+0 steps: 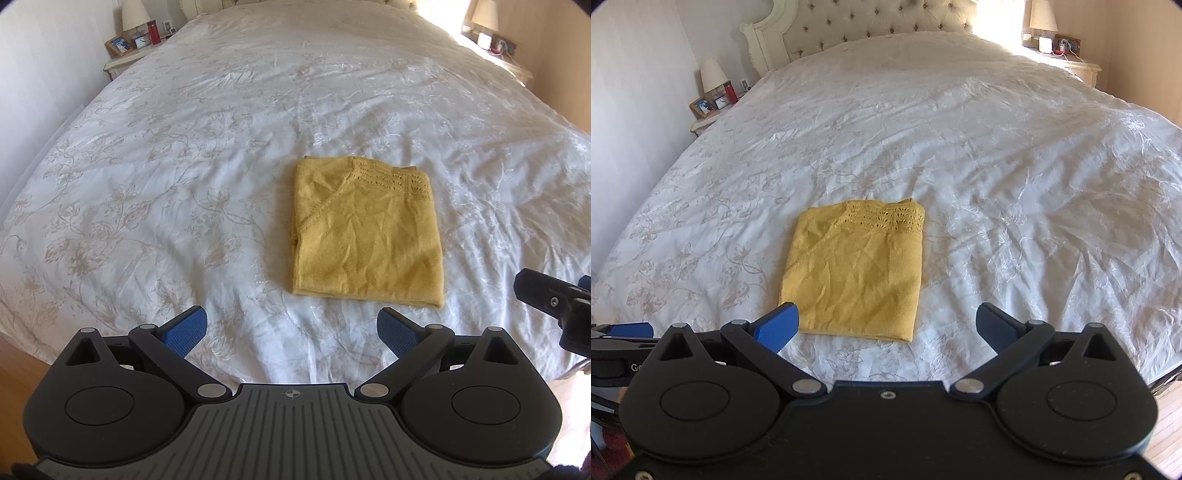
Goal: Fold small clothes
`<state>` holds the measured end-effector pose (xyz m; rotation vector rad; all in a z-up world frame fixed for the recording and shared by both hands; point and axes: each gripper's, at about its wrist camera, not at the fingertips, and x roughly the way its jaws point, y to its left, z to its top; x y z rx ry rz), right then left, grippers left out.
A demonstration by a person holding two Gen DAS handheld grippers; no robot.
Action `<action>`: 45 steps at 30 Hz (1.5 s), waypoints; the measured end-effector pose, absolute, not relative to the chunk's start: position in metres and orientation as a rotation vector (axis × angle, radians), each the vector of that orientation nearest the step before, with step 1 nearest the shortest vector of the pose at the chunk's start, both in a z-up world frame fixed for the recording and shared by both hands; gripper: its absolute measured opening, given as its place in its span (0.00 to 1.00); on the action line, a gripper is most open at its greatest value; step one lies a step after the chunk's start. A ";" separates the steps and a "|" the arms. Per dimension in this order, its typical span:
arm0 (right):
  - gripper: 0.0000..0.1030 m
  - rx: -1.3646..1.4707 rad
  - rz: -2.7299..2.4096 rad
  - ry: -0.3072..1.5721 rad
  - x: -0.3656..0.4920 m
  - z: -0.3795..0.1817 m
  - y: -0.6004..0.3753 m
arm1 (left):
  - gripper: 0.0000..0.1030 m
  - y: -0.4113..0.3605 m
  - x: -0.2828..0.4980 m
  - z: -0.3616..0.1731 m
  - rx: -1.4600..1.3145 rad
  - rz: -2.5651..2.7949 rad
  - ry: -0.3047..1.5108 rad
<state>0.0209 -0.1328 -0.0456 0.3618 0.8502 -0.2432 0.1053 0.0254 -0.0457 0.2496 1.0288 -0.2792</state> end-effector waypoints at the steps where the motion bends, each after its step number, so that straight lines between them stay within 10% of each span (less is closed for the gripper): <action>1: 0.98 0.363 -0.242 0.849 0.021 -0.046 -0.133 | 0.98 0.025 0.105 -0.046 0.252 -0.280 1.030; 45: 0.98 0.415 -0.235 0.900 0.032 -0.062 -0.139 | 0.98 0.029 0.125 -0.054 0.225 -0.259 1.064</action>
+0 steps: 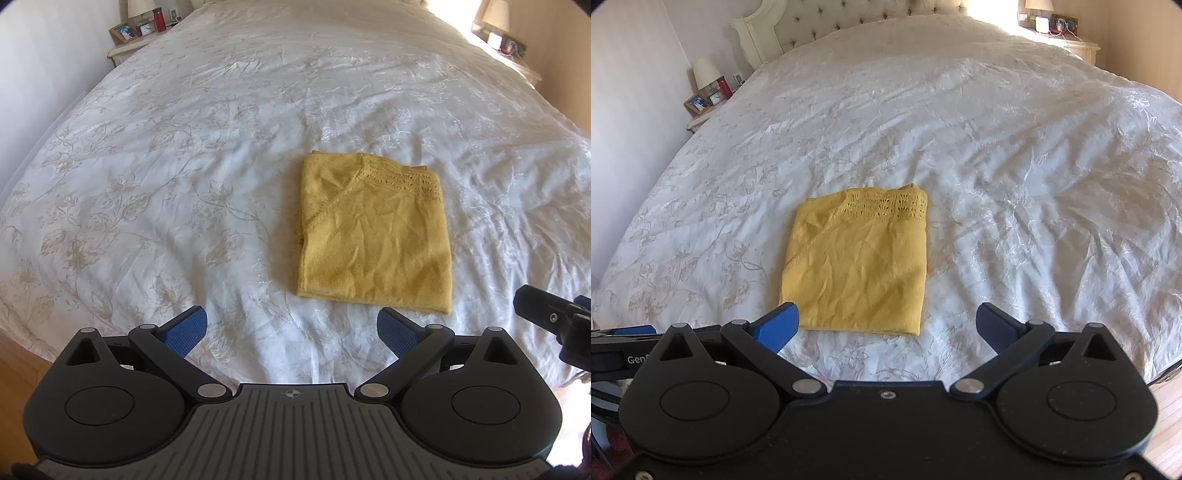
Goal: Fold small clothes
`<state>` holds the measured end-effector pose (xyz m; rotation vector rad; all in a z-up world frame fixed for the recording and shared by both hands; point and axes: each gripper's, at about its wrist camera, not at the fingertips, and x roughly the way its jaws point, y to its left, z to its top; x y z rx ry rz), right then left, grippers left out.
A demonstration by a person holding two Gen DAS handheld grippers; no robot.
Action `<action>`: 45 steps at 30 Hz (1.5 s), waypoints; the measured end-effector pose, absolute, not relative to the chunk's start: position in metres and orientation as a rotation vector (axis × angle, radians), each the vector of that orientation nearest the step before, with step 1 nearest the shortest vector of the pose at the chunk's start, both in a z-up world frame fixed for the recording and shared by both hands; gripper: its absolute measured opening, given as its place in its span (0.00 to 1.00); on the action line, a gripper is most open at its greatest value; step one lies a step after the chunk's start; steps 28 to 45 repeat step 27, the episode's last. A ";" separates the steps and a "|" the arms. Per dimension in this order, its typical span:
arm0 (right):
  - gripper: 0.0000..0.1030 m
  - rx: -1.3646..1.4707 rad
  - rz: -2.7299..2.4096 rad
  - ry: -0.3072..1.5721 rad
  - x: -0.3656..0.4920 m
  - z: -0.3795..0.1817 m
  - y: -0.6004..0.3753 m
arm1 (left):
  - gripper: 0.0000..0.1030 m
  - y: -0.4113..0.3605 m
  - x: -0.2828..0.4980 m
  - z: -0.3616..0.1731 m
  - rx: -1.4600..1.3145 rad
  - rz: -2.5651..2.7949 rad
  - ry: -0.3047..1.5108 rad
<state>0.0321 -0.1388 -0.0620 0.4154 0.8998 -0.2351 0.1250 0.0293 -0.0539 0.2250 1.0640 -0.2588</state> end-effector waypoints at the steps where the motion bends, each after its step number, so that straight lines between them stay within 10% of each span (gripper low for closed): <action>1: 0.98 0.417 -0.236 0.903 0.033 -0.063 -0.139 | 0.98 0.029 0.126 -0.054 0.225 -0.258 1.064; 45: 0.98 0.402 -0.225 0.961 0.056 -0.075 -0.131 | 0.97 0.030 0.150 -0.064 0.219 -0.267 1.097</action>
